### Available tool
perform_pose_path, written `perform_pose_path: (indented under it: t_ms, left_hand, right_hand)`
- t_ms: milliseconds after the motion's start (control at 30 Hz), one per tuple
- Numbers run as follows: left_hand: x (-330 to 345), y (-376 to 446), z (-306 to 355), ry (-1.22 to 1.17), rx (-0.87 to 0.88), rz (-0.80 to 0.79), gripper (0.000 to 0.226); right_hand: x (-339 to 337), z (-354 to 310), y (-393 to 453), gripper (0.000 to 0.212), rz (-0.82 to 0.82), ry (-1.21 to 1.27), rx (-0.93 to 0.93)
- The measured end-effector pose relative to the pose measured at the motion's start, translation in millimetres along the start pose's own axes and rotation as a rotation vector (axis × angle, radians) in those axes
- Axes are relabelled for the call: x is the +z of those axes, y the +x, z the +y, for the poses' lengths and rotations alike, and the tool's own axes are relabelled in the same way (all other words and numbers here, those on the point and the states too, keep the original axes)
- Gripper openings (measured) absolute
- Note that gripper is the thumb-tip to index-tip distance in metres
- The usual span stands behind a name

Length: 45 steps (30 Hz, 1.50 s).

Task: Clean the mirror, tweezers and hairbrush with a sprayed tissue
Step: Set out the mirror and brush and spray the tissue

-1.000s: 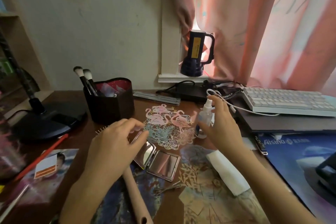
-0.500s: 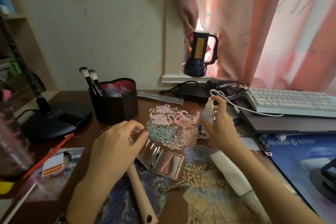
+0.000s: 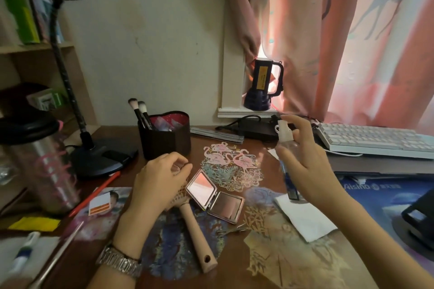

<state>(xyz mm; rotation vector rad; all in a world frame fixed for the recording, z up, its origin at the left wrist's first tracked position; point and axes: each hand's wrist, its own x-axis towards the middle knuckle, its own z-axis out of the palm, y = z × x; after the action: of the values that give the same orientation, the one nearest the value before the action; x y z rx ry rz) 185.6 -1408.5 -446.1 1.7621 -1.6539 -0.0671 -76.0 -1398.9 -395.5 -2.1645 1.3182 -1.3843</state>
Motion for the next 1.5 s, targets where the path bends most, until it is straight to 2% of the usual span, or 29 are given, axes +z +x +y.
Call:
perform_pose_path:
  t_ms: [100, 233, 567, 900, 1100, 1300, 1500]
  left_hand:
    - [-8.6, -6.9, -3.3, -0.031, -0.012, 0.022, 0.012]
    - [-18.8, -24.0, -16.9, -0.061, 0.027, 0.006, 0.014]
    - [-27.7, -65.5, -14.5, 0.003, 0.062, -0.046, 0.017]
    - [-30.0, -88.8, -22.4, 0.063, 0.026, -0.071, 0.021]
    - [-33.0, -89.5, -27.1, 0.07, 0.012, -0.065, 0.022]
    - [-33.2, -88.3, -30.3, 0.066, 0.007, -0.064, 0.022]
    - [-43.3, -84.3, -31.0, 0.072, 0.014, -0.029, 0.018]
  right_hand:
    - [-5.7, -16.5, -8.5, 0.046, -0.1, -0.09, -0.017]
    - [-2.8, -15.0, -26.1, 0.065, -0.219, -0.259, -0.079]
    - [16.3, -6.9, -93.9, 0.061, -0.46, -0.278, 0.032]
    - [21.9, -9.3, -107.7, 0.052, -0.494, -0.329, 0.005]
    - [24.7, -10.8, -108.8, 0.038, -0.479, -0.335, 0.024]
    - [27.3, -12.3, -104.1, 0.056, -0.474, -0.278, 0.062]
    - [32.0, -29.8, -86.9, 0.058, -0.393, -0.205, -0.047]
